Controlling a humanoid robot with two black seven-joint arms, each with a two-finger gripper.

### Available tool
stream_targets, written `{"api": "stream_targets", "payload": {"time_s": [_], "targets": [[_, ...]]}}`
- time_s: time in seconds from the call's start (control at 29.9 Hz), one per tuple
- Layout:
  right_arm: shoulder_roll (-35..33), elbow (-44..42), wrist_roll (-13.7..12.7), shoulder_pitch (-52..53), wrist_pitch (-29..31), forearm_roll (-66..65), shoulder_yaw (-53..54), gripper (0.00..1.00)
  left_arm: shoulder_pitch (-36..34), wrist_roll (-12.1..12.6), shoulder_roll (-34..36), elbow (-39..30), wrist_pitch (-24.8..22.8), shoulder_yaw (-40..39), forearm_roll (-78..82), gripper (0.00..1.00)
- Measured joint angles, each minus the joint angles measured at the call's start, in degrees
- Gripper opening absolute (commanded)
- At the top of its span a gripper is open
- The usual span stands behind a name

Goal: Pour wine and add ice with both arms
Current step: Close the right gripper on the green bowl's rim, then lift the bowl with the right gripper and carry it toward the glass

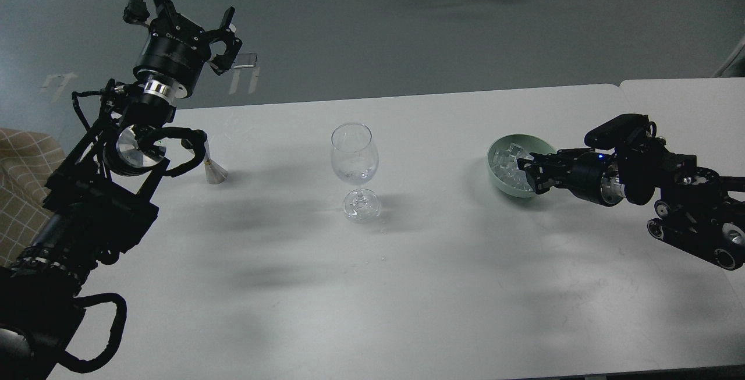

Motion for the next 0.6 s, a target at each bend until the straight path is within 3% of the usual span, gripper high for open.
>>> {"api": "stream_targets", "payload": {"time_s": [0.1, 0.23, 0.47, 0.6], "targets": [[-2.48, 1.65, 1.89, 0.0, -0.03, 0.0, 3.52, 0.01, 0.0, 0.16, 0.07, -0.04, 0.0, 0.0, 0.01, 0.98], [-4.78, 5.16, 3.4, -0.03, -0.06, 0.0, 8.62, 0.0, 0.0, 0.26, 0.15, -0.04, 0.0, 0.11, 0.01, 0.98], [-4.78, 13.92, 3.36, 0.15, -0.04, 0.0, 15.14, 0.0, -0.02, 0.39, 0.17, -0.04, 0.0, 0.13, 0.01, 0.98], [-1.56, 17.9, 2.33, 0.98, -0.02, -0.52, 16.11, 0.0, -0.08, 0.39, 0.17, -0.06, 0.0, -0.06, 0.03, 0.98]]}}
